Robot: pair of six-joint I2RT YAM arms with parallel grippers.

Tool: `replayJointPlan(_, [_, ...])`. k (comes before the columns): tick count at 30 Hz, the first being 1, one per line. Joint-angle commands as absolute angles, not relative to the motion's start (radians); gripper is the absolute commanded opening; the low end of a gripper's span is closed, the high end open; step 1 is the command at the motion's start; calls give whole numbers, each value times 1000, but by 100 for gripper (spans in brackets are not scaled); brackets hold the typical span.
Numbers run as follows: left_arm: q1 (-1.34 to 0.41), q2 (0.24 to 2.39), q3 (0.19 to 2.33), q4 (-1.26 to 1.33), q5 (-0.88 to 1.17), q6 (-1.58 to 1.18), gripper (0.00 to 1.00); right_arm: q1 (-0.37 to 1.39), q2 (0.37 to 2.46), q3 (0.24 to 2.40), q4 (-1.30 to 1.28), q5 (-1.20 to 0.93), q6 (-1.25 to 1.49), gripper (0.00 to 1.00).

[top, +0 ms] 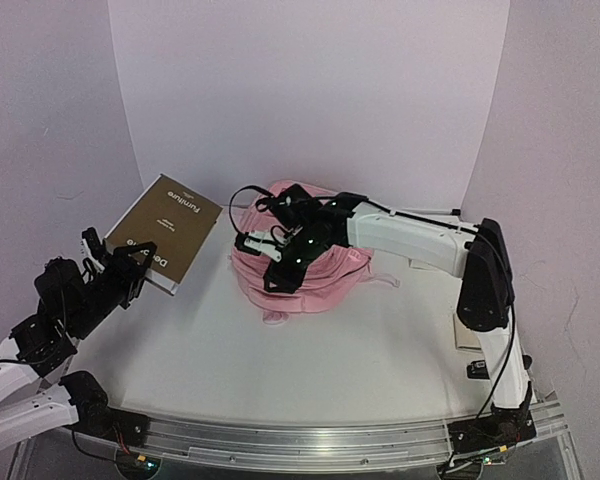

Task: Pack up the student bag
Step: Place the book in the student bag.

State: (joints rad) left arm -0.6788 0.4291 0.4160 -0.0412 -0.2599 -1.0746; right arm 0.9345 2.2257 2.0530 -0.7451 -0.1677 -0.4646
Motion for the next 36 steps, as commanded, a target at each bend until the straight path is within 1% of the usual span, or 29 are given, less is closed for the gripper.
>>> replayJointPlan(1, [-677, 379, 423, -114, -332, -1091, 21, 952, 2307, 2145, -741, -15, -532, 56])
replayJointPlan(6, [-677, 376, 421, -123, -327, -1089, 21, 956, 2374, 2212, -735, 65, -523, 54])
replayJointPlan(10, [-677, 383, 412, -114, -323, -1093, 21, 956, 2408, 2219, -734, 112, -547, 53])
replayJointPlan(13, [-677, 385, 412, -112, -326, -1092, 21, 956, 2425, 2207, -734, 127, -561, 47])
replayJointPlan(15, [-677, 382, 413, -114, -327, -1092, 21, 957, 2423, 2200, -734, 131, -558, 41])
replayJointPlan(21, [-677, 360, 408, -155, -325, -1117, 20, 957, 2357, 2199, -734, 107, -530, 9])
replayJointPlan(22, [-677, 351, 404, -163, -325, -1123, 20, 956, 2346, 2205, -734, 113, -527, 5])
replayJointPlan(24, [-677, 328, 399, -190, -326, -1133, 20, 956, 2322, 2216, -734, 122, -526, 1])
replayJointPlan(28, [-677, 283, 382, -236, -322, -1153, 20, 952, 2284, 2250, -734, 122, -512, 0])
replayJointPlan(36, [-677, 252, 340, -253, -221, -1149, 18, 911, 2259, 2421, -731, 107, -435, 0])
